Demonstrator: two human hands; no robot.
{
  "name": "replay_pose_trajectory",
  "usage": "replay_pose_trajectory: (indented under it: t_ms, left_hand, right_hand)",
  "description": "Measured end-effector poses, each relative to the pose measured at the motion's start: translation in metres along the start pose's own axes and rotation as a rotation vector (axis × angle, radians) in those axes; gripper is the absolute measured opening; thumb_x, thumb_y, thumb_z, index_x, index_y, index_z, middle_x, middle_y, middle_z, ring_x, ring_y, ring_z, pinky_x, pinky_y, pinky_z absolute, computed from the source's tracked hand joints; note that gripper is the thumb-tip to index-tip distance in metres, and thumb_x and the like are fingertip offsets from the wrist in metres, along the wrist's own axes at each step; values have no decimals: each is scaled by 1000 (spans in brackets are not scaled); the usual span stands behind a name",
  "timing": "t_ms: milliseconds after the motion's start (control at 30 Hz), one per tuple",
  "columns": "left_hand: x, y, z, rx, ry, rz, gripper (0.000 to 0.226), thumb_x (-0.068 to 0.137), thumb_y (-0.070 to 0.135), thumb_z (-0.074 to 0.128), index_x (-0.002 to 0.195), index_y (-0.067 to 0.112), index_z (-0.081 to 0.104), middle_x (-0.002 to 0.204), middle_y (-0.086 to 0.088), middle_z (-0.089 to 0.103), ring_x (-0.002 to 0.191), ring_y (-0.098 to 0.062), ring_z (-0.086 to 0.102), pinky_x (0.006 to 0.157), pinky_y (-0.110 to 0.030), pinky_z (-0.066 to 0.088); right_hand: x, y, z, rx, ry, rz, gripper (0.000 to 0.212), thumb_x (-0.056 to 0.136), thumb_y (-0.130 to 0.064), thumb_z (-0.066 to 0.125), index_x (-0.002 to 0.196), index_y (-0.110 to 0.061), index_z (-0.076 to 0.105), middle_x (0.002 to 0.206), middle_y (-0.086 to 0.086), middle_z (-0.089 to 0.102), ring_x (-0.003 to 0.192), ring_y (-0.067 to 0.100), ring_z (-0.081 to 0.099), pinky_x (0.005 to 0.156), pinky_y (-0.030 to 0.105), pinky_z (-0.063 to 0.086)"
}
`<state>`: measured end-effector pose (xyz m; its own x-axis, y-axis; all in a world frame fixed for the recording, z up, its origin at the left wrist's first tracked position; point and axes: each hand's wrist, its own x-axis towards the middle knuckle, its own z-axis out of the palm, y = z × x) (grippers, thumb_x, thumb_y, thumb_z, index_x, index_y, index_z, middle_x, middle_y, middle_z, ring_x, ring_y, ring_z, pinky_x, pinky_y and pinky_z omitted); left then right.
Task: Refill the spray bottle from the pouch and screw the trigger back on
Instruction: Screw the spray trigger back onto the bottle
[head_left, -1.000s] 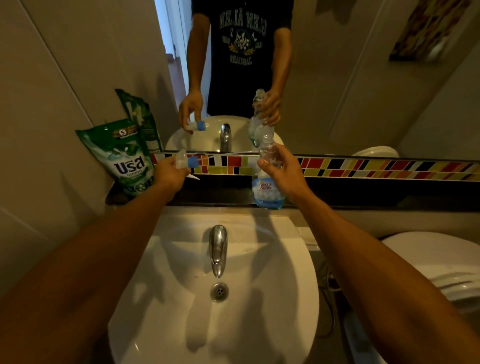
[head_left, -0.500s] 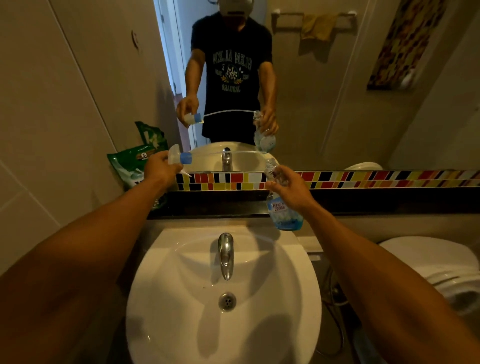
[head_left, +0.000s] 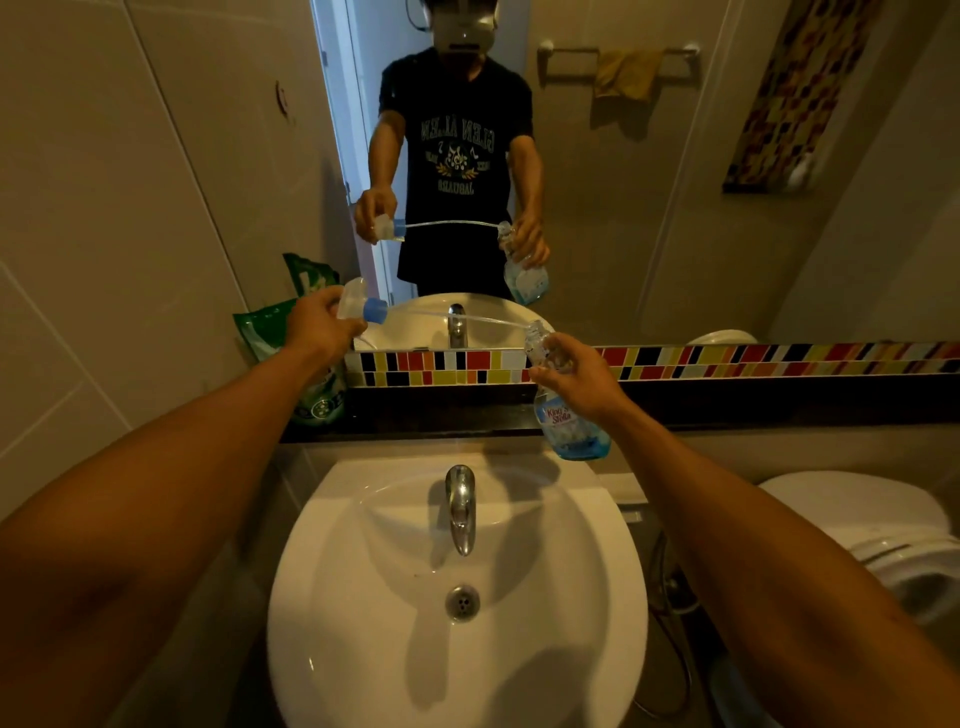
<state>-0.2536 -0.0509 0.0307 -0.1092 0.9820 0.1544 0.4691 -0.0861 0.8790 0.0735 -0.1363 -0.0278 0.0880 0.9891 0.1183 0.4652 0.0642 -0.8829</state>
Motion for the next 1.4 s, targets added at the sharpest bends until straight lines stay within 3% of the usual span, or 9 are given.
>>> replay_pose_trajectory:
  t_ms: [133, 300, 433, 633, 733, 900, 1067, 1267, 1400]
  left_hand:
    - [8, 20, -13, -42, -95, 114, 62, 84, 6, 74, 141, 19, 52, 129, -9, 62, 113, -25, 61, 92, -36, 52]
    - [9, 51, -12, -163, -221, 214, 63, 85, 6, 73, 142, 22, 52, 123, -4, 58, 105, -18, 60, 84, -28, 55]
    - [7, 67, -2, -330, -335, 169, 62, 84, 5, 74, 139, 25, 56, 123, -3, 56, 106, -21, 61, 86, -34, 58]
    - [-2, 76, 23, -546, -354, 134, 55, 83, 3, 75, 133, 20, 61, 125, -8, 53, 89, -19, 61, 64, -22, 55]
    - [-5, 73, 34, -625, -387, 64, 49, 81, 5, 78, 122, 25, 63, 129, -12, 56, 100, -29, 66, 64, -28, 55]
    - [-11, 68, 46, -638, -392, 40, 40, 82, 8, 77, 112, 32, 65, 130, -10, 60, 102, -26, 68, 74, -33, 57]
    - [-13, 63, 50, -618, -397, 59, 43, 85, 4, 73, 121, 26, 62, 129, -10, 58, 108, -27, 63, 72, -29, 57]
    - [-16, 56, 52, -571, -389, 124, 45, 89, 7, 69, 126, 31, 59, 128, -10, 59, 109, -25, 64, 69, -24, 56]
    - [-17, 54, 56, -545, -347, 178, 47, 89, 7, 67, 130, 28, 57, 130, -13, 56, 109, -28, 64, 68, -21, 54]
  right_hand:
    - [-1, -6, -1, -27, -43, -3, 56, 95, -23, 72, 146, -21, 49, 126, -2, 60, 109, 13, 58, 94, 38, 52]
    - [2, -15, -2, -15, -108, 2, 63, 92, -27, 76, 148, -22, 48, 133, 7, 62, 116, 22, 63, 74, 22, 53]
    - [5, -25, 0, 7, -140, -3, 60, 92, -27, 76, 145, -22, 50, 132, 8, 62, 112, 23, 65, 80, 30, 56]
    - [5, -44, 8, 29, -152, -28, 62, 93, -27, 73, 148, -21, 47, 127, 1, 58, 113, 23, 62, 92, 42, 58]
    - [9, -53, 15, 16, -160, -72, 54, 93, -28, 74, 141, -20, 53, 124, 7, 63, 112, 26, 64, 89, 40, 59]
    - [12, -65, 24, 43, -157, -104, 53, 93, -25, 75, 141, -17, 55, 117, 0, 65, 107, 21, 66, 91, 38, 58]
    - [15, -70, 33, 83, -180, -127, 45, 94, -21, 74, 135, -20, 57, 114, -4, 67, 107, 19, 67, 93, 40, 58]
    - [14, -74, 38, 77, -177, -144, 49, 94, -21, 73, 139, -13, 57, 106, -10, 66, 97, 12, 67, 82, 26, 57]
    - [14, -75, 40, 83, -173, -149, 47, 94, -19, 72, 138, -12, 58, 105, -11, 67, 95, 9, 67, 81, 25, 56]
